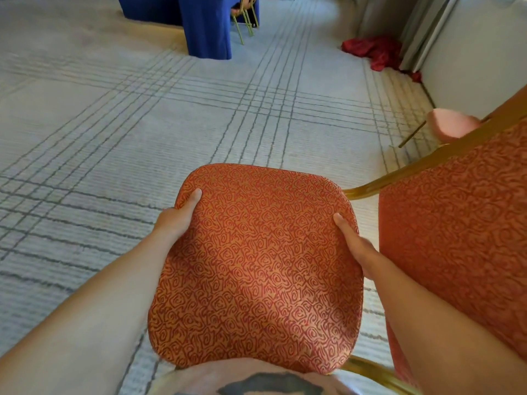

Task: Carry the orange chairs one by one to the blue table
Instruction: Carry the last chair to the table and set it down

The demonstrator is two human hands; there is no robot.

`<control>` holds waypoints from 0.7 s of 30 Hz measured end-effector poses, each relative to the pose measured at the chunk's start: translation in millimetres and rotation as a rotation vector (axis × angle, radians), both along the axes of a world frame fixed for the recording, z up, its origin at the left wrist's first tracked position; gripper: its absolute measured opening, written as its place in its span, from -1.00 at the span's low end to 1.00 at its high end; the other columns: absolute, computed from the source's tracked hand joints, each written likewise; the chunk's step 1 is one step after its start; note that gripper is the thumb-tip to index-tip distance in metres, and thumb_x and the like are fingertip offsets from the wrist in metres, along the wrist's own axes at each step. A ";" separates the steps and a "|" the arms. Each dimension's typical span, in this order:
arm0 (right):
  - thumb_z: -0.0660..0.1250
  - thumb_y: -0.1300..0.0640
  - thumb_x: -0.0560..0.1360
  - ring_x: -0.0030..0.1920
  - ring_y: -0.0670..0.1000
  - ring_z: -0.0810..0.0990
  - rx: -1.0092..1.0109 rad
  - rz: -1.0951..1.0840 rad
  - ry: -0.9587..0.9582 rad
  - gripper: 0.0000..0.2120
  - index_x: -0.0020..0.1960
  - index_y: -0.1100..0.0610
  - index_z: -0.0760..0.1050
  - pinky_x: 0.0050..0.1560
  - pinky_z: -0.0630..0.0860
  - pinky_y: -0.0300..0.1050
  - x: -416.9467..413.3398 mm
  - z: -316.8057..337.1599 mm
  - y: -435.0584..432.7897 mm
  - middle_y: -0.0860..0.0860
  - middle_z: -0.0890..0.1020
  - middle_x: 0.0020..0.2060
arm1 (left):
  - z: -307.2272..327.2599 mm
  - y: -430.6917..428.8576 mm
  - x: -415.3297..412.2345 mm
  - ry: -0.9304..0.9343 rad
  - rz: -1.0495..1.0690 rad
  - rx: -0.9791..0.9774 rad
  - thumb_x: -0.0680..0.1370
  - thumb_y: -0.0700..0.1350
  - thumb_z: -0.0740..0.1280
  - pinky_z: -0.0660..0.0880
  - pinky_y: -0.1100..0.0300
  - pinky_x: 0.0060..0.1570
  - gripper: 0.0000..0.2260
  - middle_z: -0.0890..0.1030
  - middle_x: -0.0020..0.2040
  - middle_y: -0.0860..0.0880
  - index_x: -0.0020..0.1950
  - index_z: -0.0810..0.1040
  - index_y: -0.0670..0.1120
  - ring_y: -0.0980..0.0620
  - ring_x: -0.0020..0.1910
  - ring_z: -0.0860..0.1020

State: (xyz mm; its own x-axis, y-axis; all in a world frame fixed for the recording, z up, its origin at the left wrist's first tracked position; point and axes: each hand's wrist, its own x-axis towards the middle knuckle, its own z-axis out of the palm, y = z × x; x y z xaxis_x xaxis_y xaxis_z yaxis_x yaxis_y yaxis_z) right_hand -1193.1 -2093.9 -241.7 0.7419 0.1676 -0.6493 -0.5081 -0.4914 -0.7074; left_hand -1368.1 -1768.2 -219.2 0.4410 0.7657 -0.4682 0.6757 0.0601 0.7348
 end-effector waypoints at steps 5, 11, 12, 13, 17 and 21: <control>0.31 -0.58 0.19 0.15 0.16 0.57 0.029 -0.022 0.053 0.03 0.40 0.14 0.44 0.30 0.45 0.06 82.1 -12.2 66.7 0.15 0.61 0.21 | -10.0 63.5 89.7 0.022 -0.019 0.001 0.40 0.48 0.19 0.33 0.06 0.32 -0.08 0.45 0.37 -0.30 0.38 0.43 -0.29 -0.22 0.36 0.43; 0.32 -0.62 0.00 0.14 0.16 0.57 0.047 -0.064 0.063 0.18 0.40 0.12 0.44 0.26 0.46 0.05 198.6 -18.6 170.8 0.15 0.61 0.20 | -5.1 174.1 223.5 0.015 -0.050 0.019 0.40 0.47 0.19 0.35 0.07 0.29 -0.09 0.46 0.36 -0.30 0.37 0.43 -0.31 -0.22 0.34 0.45; 0.33 -0.62 0.01 0.15 0.17 0.58 0.055 -0.073 0.052 0.17 0.40 0.12 0.44 0.28 0.46 0.06 220.3 -15.6 189.5 0.14 0.61 0.20 | 0.2 193.5 247.0 0.008 -0.061 0.039 0.42 0.46 0.19 0.34 0.07 0.30 -0.10 0.46 0.36 -0.30 0.37 0.42 -0.31 -0.22 0.35 0.44; 0.33 -0.62 0.04 0.16 0.17 0.58 0.059 -0.076 0.040 0.15 0.40 0.12 0.45 0.30 0.45 0.07 241.6 -10.3 206.7 0.14 0.61 0.20 | 5.5 211.0 269.1 0.005 -0.067 0.058 0.43 0.45 0.19 0.34 0.07 0.30 -0.11 0.45 0.36 -0.31 0.37 0.42 -0.31 -0.22 0.36 0.43; 0.28 -0.63 0.11 0.26 0.19 0.53 0.055 -0.075 -0.027 0.12 0.44 0.09 0.41 0.37 0.40 0.11 325.2 14.6 269.4 0.14 0.56 0.29 | 25.8 272.7 351.0 -0.037 -0.077 0.089 0.44 0.45 0.17 0.32 0.06 0.32 -0.11 0.45 0.37 -0.31 0.38 0.41 -0.32 -0.23 0.36 0.42; 0.29 -0.65 0.05 0.30 0.18 0.50 0.065 -0.088 -0.044 0.17 0.46 0.05 0.38 0.39 0.37 0.12 405.5 19.8 325.3 0.13 0.53 0.33 | 28.7 333.2 434.9 -0.044 -0.077 0.055 0.40 0.48 0.17 0.34 0.03 0.31 -0.07 0.45 0.36 -0.29 0.39 0.40 -0.30 -0.24 0.34 0.44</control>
State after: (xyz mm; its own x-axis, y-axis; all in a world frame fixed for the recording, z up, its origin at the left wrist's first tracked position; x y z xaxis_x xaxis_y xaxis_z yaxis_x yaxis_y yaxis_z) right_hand -787.6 -1768.6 -222.0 0.7829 0.1413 -0.6059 -0.5151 -0.3991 -0.7586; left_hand -933.2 -1434.9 -190.5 0.5189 0.7530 -0.4048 0.6435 -0.0323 0.7648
